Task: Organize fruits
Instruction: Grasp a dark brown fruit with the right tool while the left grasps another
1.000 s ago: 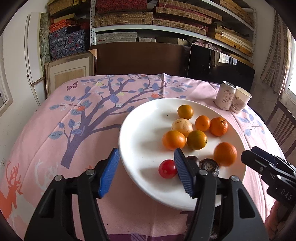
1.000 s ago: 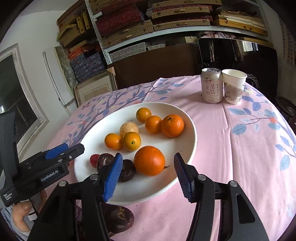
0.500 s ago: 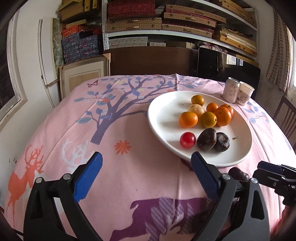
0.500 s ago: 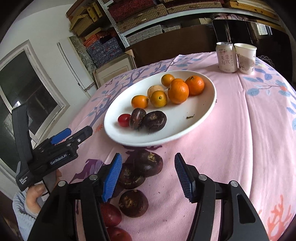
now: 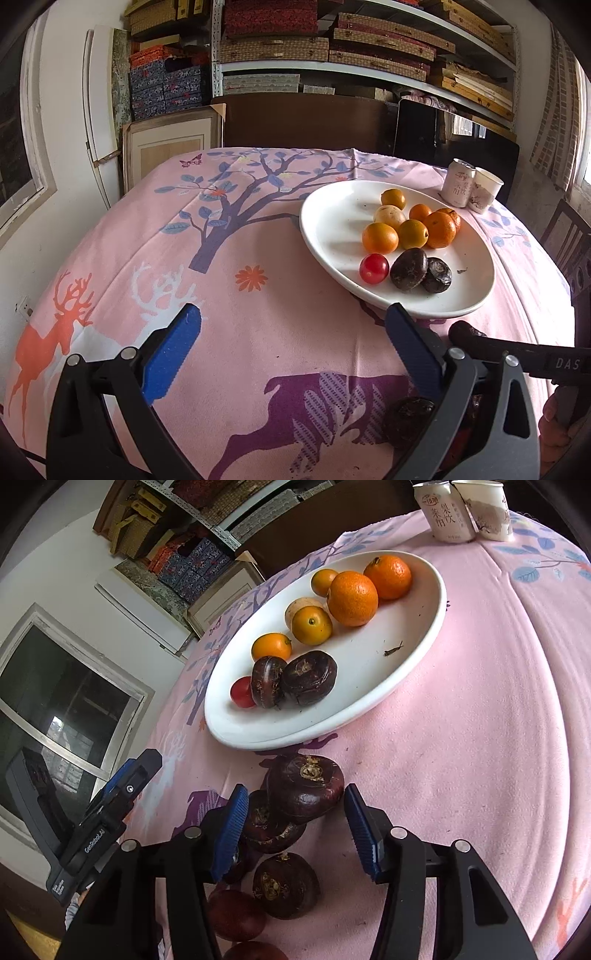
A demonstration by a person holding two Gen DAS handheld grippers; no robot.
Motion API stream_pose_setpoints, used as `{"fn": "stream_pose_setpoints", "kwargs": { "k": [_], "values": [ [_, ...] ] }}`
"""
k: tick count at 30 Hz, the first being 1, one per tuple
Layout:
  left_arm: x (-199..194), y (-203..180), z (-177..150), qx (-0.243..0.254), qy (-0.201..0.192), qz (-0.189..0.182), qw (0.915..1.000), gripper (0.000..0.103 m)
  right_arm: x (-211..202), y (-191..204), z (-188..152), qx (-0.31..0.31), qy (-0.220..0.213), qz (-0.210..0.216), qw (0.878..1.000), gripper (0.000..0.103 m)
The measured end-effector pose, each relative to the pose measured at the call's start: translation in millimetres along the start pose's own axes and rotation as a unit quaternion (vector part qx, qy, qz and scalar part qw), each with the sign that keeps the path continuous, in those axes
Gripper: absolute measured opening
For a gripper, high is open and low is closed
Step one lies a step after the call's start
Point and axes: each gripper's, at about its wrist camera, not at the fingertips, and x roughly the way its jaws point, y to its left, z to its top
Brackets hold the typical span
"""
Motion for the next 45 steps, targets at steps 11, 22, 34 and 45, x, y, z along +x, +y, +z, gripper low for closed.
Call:
{"fn": "stream_pose_setpoints", "kwargs": {
  "k": [11,22,34,45],
  "values": [
    [3,-16,-5,0.039,0.007,0.001,0.9992,0.098,5,8,1,-0.021,-0.014,-0.027,0.999,0.042],
    [-21,-54,-53,0.157,0.021,-0.019,0.9871,0.098,-55,-23,1,0.016,-0.086,-0.039,0.995,0.042],
    [0,-47,-52,0.125,0.077,-0.081,0.9858,0.098,-55,-23,-1,0.015,-0.081,-0.031,0.996,0.042],
    [9,3,-40,0.053,0.073,0.019,0.9958,0.099,-59,-23,-1,0.017,-0.085,-0.025,0.996,0.042]
  ]
}}
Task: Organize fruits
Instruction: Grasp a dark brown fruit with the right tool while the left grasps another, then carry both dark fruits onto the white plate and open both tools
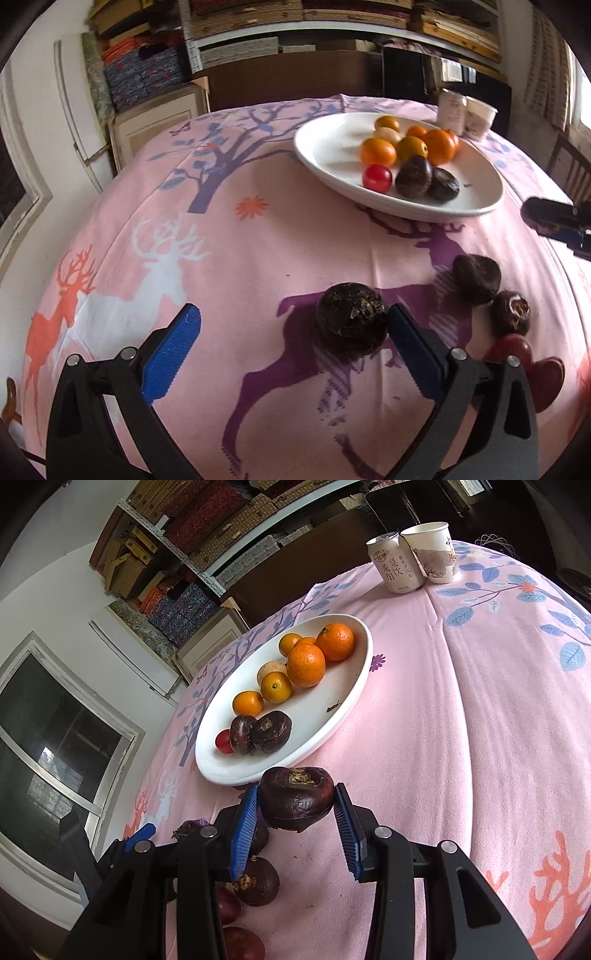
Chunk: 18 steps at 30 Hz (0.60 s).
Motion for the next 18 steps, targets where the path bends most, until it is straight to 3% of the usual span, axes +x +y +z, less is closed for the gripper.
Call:
{"fn": "stream_pose_setpoints", "kwargs": {
  "k": [2,8,11,13,18],
  "values": [
    [-4,2,0,-0.001,-0.011,0.003,0.9999,0.099,-1,0,-1,-0.001,-0.001,0.002,1.0,0.042],
    [-7,-30,-3,0.075,-0.018,-0.017,0.9969,0.099,-3,3,-1,-0.006,-0.001,0.005,1.0,0.042],
    [-1,-27,-2,0.068,-0.003,-0.023,0.9974,0.096,-2,4,-2,-0.008,0.0,0.004,1.0,0.042],
    [5,-24,-1,0.058,0.013,-0.029,0.9978,0.072,-1,4,-2,-0.009,0.002,0.002,1.0,0.042],
    [13,-20,0,0.042,0.03,-0.043,0.9977,0.063,2,9,-4,-0.027,0.001,-0.019,0.999,0.042]
  ]
}}
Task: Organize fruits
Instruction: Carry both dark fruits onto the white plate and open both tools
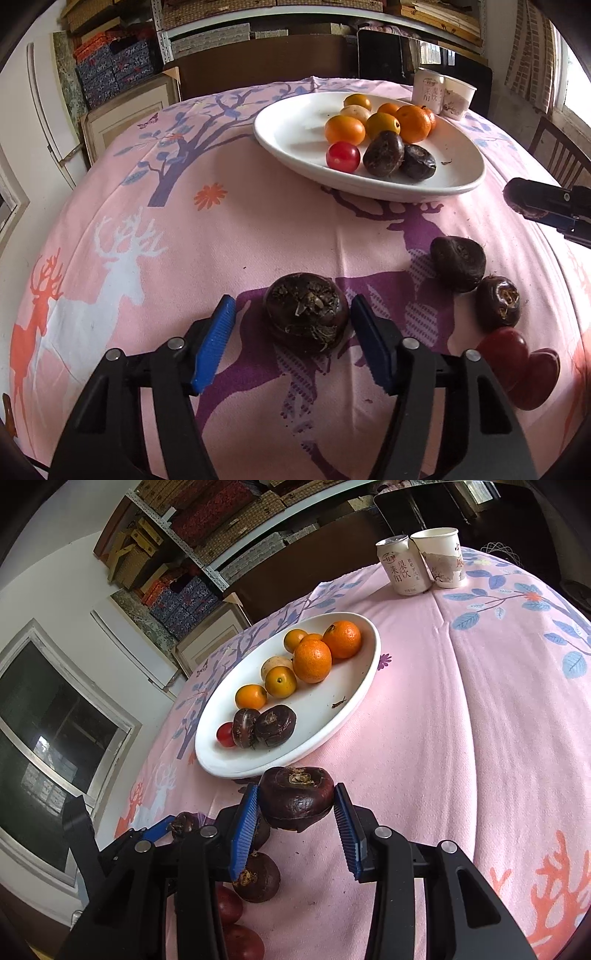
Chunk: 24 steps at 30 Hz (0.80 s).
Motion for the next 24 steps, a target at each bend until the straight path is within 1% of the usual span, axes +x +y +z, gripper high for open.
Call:
{"fn": "stream_pose_setpoints", "kwargs": {
  "k": [2,3,4,6,7,11,15,17,21,24],
  "values": [
    [0,-4,0,0.008,-0.003,0.0,1.0,0.057,1,8,-2,-0.028,-0.006,-0.029,0.999,0.042],
    [0,-7,1,0.012,-0.005,0.0,0.9999,0.049,1,14,-5,-0.051,-0.012,-0.052,0.997,0.042],
    [-1,-9,2,0.015,-0.007,0.002,0.9999,0.045,1,21,-7,-0.076,-0.019,-0.077,0.994,0.042],
    [0,-11,4,0.017,-0.01,0.004,0.9998,0.045,3,32,-12,-0.119,-0.029,-0.114,0.986,0.042],
    [-1,-11,5,0.015,-0.013,0.001,0.9998,0.045,4,35,-14,-0.131,-0.03,-0.119,0.984,0.042],
    [-9,-9,6,0.003,-0.035,0.0,0.9994,0.044,6,39,-18,-0.15,-0.031,-0.122,0.981,0.042],
    [-14,-6,7,-0.01,-0.047,-0.008,0.9988,0.044,8,43,-22,-0.165,-0.029,-0.126,0.978,0.042],
    [-17,-8,7,-0.009,-0.055,-0.007,0.9984,0.044,8,47,-24,-0.172,-0.032,-0.13,0.976,0.042],
    [-26,-19,14,0.0,-0.075,0.0,0.9972,0.044,1,50,-24,-0.179,-0.051,-0.131,0.974,0.042],
    [-39,-20,32,-0.009,-0.101,0.0,0.9948,0.044,-15,52,-22,-0.174,-0.081,-0.122,0.974,0.042]
  ]
}}
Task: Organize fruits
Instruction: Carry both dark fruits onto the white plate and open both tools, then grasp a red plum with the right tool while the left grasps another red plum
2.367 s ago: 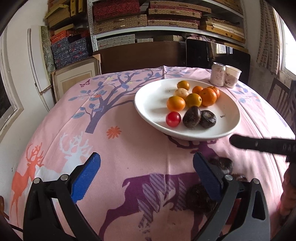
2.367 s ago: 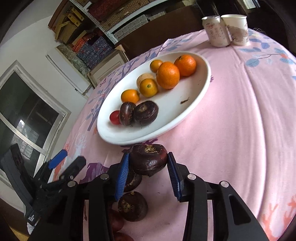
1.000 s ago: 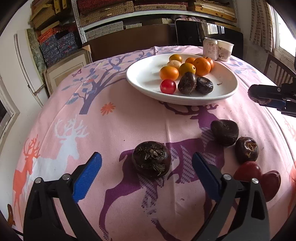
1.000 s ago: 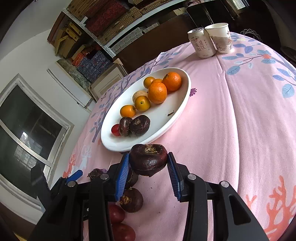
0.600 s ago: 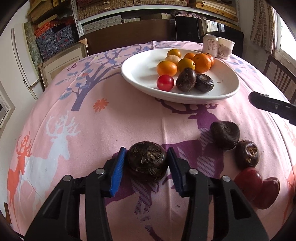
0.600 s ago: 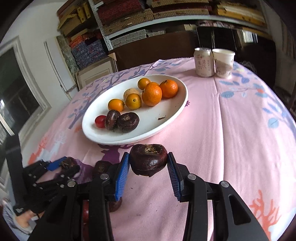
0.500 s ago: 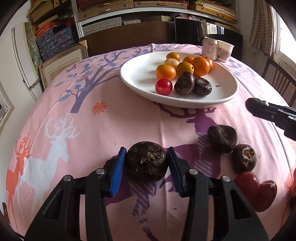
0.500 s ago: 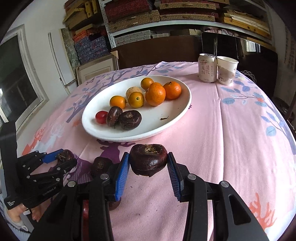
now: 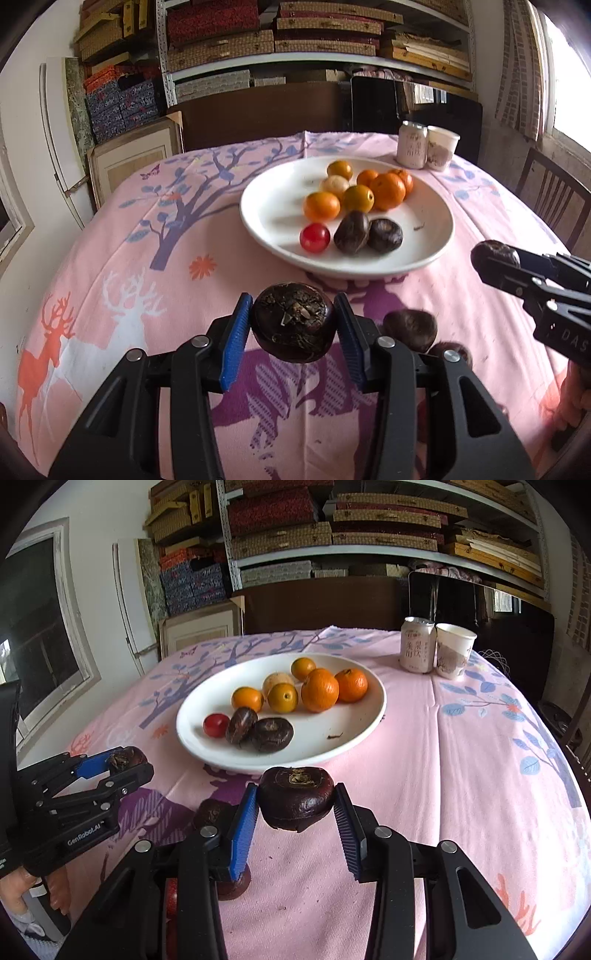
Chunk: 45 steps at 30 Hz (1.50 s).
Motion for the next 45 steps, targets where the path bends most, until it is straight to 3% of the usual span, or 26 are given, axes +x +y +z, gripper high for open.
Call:
{"fn": "stream_pose_setpoints", "kwargs": {
  "k": [7,12,17,22,23,24,25,27,31,33,40,45],
  "values": [
    [-3,-7,69,-0.015,-0.059,0.018,0.998,0.045,-14,-7,55,0.011,-0.052,-0.018,0.998,0.042],
    [32,-9,86,-0.033,-0.053,0.029,0.9976,0.045,18,3,73,-0.007,-0.05,-0.039,0.998,0.042],
    [72,-4,80,-0.041,-0.016,0.02,0.9988,0.045,65,4,67,-0.021,-0.009,-0.049,0.999,0.042],
    [92,0,71,-0.049,0.007,0.011,0.9987,0.045,80,2,64,-0.02,0.0,-0.06,0.998,0.043],
    [93,0,69,-0.051,0.008,0.012,0.9986,0.045,81,2,64,-0.019,-0.001,-0.06,0.998,0.047],
    [93,-1,68,-0.048,0.004,0.019,0.9986,0.05,80,2,63,-0.019,-0.005,-0.06,0.998,0.058],
    [91,-3,66,-0.043,-0.001,0.029,0.9987,0.061,78,3,62,-0.02,-0.011,-0.063,0.998,0.061],
    [82,-8,64,-0.027,-0.018,0.04,0.9987,0.071,72,5,62,-0.028,-0.027,-0.071,0.997,0.061],
    [60,-18,59,0.003,-0.04,0.055,0.9977,0.077,54,9,58,-0.042,-0.047,-0.074,0.995,0.061],
    [49,-17,52,0.001,-0.044,0.052,0.9977,0.082,44,8,52,-0.039,-0.05,-0.069,0.996,0.061],
    [15,-12,25,-0.015,-0.053,0.047,0.9974,0.085,9,13,27,-0.04,-0.061,-0.059,0.996,0.062],
    [-12,-7,2,-0.025,-0.07,0.074,0.9945,0.092,-19,11,4,-0.029,-0.069,-0.049,0.996,0.067]
  ]
}}
